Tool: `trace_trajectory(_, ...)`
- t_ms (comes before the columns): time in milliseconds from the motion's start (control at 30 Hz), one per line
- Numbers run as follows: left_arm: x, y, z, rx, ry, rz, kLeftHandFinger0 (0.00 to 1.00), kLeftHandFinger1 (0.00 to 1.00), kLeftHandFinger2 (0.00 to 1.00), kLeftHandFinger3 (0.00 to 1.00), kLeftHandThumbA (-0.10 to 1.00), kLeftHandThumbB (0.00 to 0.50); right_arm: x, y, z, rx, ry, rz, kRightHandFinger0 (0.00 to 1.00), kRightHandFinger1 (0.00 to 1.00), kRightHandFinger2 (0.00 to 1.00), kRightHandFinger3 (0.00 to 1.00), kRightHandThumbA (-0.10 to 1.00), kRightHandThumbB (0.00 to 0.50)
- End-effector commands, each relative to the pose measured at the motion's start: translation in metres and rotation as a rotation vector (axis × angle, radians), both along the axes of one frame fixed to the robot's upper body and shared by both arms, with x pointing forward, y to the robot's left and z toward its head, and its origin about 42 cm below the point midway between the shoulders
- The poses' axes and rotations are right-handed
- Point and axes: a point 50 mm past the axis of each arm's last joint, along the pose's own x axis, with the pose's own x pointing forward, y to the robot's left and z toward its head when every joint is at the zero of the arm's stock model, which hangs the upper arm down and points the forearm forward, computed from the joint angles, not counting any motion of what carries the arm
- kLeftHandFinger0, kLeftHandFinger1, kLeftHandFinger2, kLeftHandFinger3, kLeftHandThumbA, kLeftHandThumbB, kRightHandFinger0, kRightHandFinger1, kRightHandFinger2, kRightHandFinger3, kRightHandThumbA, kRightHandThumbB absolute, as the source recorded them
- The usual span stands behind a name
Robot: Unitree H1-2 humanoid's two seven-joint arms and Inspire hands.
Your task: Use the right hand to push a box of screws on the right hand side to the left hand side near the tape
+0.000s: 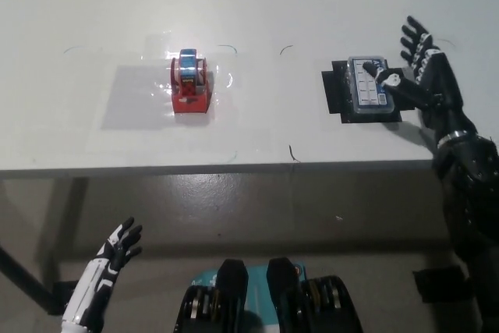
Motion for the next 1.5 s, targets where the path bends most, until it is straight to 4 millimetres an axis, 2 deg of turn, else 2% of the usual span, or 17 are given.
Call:
trace_trajectory(0,-0.001,-0.003,0.008,0.003,-0.069,-0.023,1.00,1.00,1.00,1.00,0.94,0.157,0.026,-0.004,0.041,-0.013,-0.118,-0.055,1.00,1.00,1.00,1.00,1.00,0.213)
trace_trajectory(167,-0.001,-0.004,0.007,0.002,-0.066,-0.024,1.00,1.00,1.00,1.00,0.94,0.153,0.036,0.000,0.038,0.012,-0.063,-0.072,1.00,1.00,1.00,1.00,1.00,0.213)
trace_trajectory(300,-0.003,-0.005,0.006,-0.005,-0.059,-0.023,1.00,1.00,1.00,1.00,0.92,0.153,0.040,0.002,0.031,-0.008,0.000,-0.105,1.00,1.00,1.00,1.00,1.00,0.234)
trace_trajectory(367,-0.007,-0.005,0.004,-0.004,-0.053,-0.022,1.00,1.00,1.00,1.00,0.92,0.154,0.039,0.001,0.026,0.013,0.021,-0.125,1.00,1.00,1.00,1.00,1.00,0.257)
trace_trajectory(567,-0.006,-0.003,0.006,0.005,-0.059,-0.021,1.00,1.00,1.00,1.00,0.92,0.156,0.038,0.000,0.021,0.002,0.026,-0.164,1.00,1.00,1.00,1.00,1.00,0.238)
trace_trajectory(600,-0.005,-0.003,0.006,0.005,-0.059,-0.024,1.00,1.00,1.00,1.00,0.92,0.158,0.037,0.003,0.017,0.015,0.035,-0.166,1.00,1.00,1.00,1.00,1.00,0.265)
trace_trajectory(800,-0.005,-0.005,0.006,-0.006,-0.056,-0.032,1.00,1.00,1.00,1.00,0.93,0.156,0.031,0.011,0.003,0.059,0.059,-0.162,1.00,1.00,1.00,1.00,1.00,0.248)
trace_trajectory(933,-0.006,-0.004,0.005,-0.003,-0.061,-0.020,1.00,1.00,1.00,1.00,0.92,0.155,0.029,0.022,-0.003,0.061,0.067,-0.156,1.00,1.00,1.00,1.00,1.00,0.265)
trace_trajectory(1033,-0.004,-0.004,0.004,-0.004,-0.066,-0.020,1.00,1.00,1.00,1.00,0.92,0.162,0.028,0.036,-0.004,0.067,0.067,-0.144,1.00,1.00,1.00,1.00,1.00,0.255)
trace_trajectory(1100,-0.004,-0.005,0.006,-0.004,-0.069,-0.028,1.00,1.00,1.00,1.00,0.92,0.160,0.026,0.049,-0.007,0.096,0.057,-0.115,1.00,1.00,1.00,1.00,1.00,0.218)
trace_trajectory(1133,-0.003,-0.005,0.006,-0.004,-0.067,-0.029,1.00,1.00,1.00,1.00,0.92,0.157,0.024,0.055,-0.008,0.112,0.053,-0.112,1.00,1.00,1.00,1.00,1.00,0.224)
trace_trajectory(1200,-0.003,-0.006,0.006,-0.008,-0.064,-0.030,1.00,1.00,1.00,1.00,0.92,0.158,0.023,0.062,-0.009,0.133,0.047,-0.107,1.00,1.00,1.00,1.00,1.00,0.204)
trace_trajectory(1267,-0.003,-0.005,0.005,-0.005,-0.064,-0.029,1.00,1.00,1.00,1.00,0.92,0.162,0.022,0.075,-0.008,0.172,0.036,-0.089,1.00,1.00,1.00,1.00,1.00,0.149)
trace_trajectory(1333,-0.003,-0.005,0.006,0.001,-0.065,-0.029,1.00,1.00,1.00,1.00,0.91,0.153,0.021,0.085,-0.008,0.277,0.037,-0.052,1.00,1.00,1.00,1.00,1.00,0.188)
trace_trajectory(1400,-0.003,-0.005,0.006,0.001,-0.063,-0.029,1.00,1.00,1.00,1.00,0.91,0.151,0.020,0.092,-0.008,0.309,0.044,-0.060,1.00,1.00,1.00,1.00,1.00,0.248)
trace_trajectory(1467,-0.001,-0.003,0.007,-0.005,-0.067,-0.027,1.00,1.00,1.00,1.00,0.91,0.163,0.020,0.102,-0.005,0.335,0.041,-0.061,1.00,1.00,1.00,1.00,1.00,0.270)
